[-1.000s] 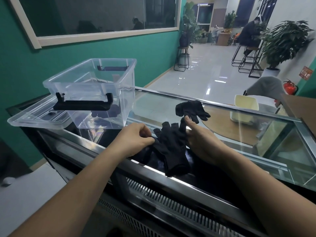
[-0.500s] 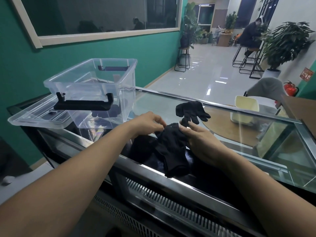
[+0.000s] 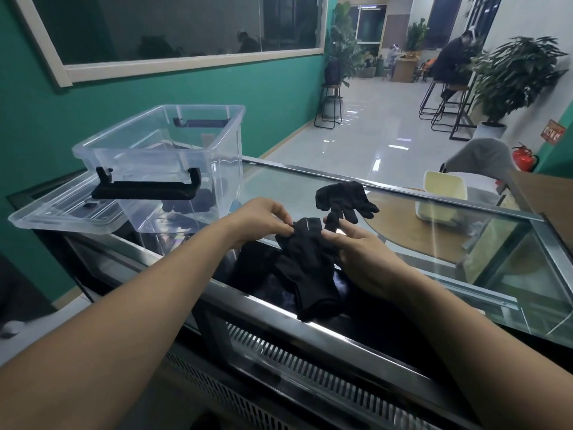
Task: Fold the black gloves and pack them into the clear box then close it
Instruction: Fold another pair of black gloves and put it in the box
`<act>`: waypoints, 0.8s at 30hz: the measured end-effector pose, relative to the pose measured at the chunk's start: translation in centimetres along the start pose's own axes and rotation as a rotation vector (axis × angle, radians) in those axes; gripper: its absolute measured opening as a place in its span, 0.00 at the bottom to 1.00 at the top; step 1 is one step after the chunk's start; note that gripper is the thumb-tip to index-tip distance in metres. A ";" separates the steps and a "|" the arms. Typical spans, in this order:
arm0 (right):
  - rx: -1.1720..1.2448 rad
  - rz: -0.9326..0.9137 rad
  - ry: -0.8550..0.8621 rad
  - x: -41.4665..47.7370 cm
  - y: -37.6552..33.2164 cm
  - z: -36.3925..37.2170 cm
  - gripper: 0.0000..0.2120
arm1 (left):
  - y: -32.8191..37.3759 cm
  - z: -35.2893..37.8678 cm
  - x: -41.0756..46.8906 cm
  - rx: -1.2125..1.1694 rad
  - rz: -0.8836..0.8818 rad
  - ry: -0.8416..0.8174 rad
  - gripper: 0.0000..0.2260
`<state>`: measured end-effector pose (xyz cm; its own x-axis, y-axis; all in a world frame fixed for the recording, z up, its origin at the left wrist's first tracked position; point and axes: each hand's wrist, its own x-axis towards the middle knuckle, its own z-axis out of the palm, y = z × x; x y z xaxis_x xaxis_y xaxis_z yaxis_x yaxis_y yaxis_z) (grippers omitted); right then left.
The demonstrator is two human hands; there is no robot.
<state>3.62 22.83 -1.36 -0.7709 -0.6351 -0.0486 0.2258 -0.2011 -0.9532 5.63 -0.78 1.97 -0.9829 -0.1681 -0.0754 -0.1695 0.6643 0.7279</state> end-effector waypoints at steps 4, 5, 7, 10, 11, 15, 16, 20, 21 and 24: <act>-0.040 -0.010 -0.003 0.0 0.1 -0.1 0.09 | -0.8 -0.4 -0.2 -0.071 0.014 0.048 0.07; -0.041 -0.010 -0.007 0.0 0.2 -0.1 0.09 | -1.0 -0.4 -0.3 -0.073 0.009 0.058 0.10; -0.036 -0.010 -0.010 0.0 0.2 -0.1 0.09 | -1.2 -0.3 -0.3 -0.075 -0.002 0.080 0.13; -0.016 -0.009 -0.001 0.0 0.1 0.0 0.12 | -1.6 0.0 -0.2 -0.036 -0.020 0.125 0.13; 0.001 -0.006 0.011 0.0 0.1 0.0 0.13 | -1.7 0.1 -0.2 -0.018 -0.022 0.140 0.13; 0.009 -0.044 0.058 0.1 0.2 0.0 0.21 | -1.8 0.8 -0.8 0.054 0.027 0.217 0.12; 0.002 -0.055 0.087 0.1 0.4 0.1 0.22 | -1.7 1.1 -1.2 0.078 0.064 0.248 0.10; -0.256 -0.148 0.246 0.0 1.0 0.1 0.31 | -1.5 3.0 -3.6 0.108 0.236 0.256 0.08; -0.339 -0.175 0.276 -0.1 1.1 0.0 0.31 | -1.6 3.6 -4.2 0.136 0.261 0.242 0.12; -0.558 -0.257 0.339 -0.5 0.8 0.0 0.30 | -1.7 4.5 -5.6 0.254 0.318 0.233 0.17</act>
<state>4.18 23.02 -2.15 -0.9225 -0.3329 0.1953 -0.2583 0.1564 -0.9533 11.13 2.33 -1.87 -0.9513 -0.0671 0.3009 0.0968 0.8616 0.4983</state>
